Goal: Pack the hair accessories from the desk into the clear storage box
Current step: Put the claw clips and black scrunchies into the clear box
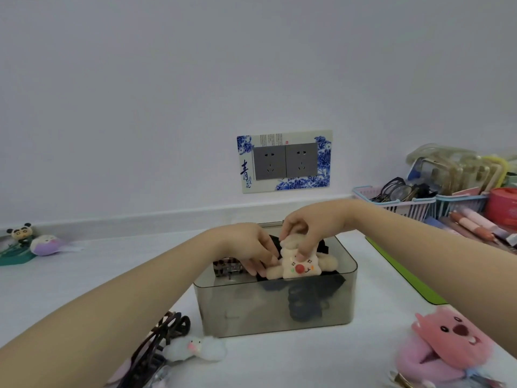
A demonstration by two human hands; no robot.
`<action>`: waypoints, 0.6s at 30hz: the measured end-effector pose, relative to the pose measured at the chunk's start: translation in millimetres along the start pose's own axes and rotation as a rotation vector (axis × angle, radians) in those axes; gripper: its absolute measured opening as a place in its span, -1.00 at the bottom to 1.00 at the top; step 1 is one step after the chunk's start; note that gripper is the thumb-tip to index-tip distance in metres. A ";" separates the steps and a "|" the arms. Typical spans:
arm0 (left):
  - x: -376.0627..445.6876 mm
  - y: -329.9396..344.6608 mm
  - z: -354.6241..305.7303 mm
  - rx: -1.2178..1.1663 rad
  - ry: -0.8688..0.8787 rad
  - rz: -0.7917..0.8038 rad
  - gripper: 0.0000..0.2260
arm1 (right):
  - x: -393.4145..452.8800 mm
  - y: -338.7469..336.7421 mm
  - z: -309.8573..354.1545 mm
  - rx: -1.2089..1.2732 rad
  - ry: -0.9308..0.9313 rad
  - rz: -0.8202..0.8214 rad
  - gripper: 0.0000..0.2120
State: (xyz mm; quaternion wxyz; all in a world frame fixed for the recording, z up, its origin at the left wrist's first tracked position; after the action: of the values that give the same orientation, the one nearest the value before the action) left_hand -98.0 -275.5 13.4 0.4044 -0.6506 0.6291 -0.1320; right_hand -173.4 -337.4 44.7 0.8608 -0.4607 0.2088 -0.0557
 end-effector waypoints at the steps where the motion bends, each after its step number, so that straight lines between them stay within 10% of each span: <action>1: 1.6 -0.1 -0.8 0.013 -0.004 0.020 -0.83 | 0.1 0.7 0.0 0.003 -0.001 0.020 -0.55; 18: 18.3 9.3 8.7 0.069 -0.031 0.034 -0.91 | 8.0 18.0 -1.6 -0.148 -0.014 0.002 -0.56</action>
State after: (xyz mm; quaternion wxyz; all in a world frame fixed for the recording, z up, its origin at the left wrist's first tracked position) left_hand -95.5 -288.2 -4.8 0.4385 -0.6274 0.6288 -0.1369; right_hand -168.5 -330.7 26.8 0.8259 -0.5233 0.2069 -0.0358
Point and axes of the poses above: each hand's wrist, its own x-axis towards the middle knuckle, its own y-axis out of the palm, z = x × y, the point moved 9 cm from there along x, towards the middle knuckle, and after that the axes turned 2 degrees about z, right-handed, at the moved point
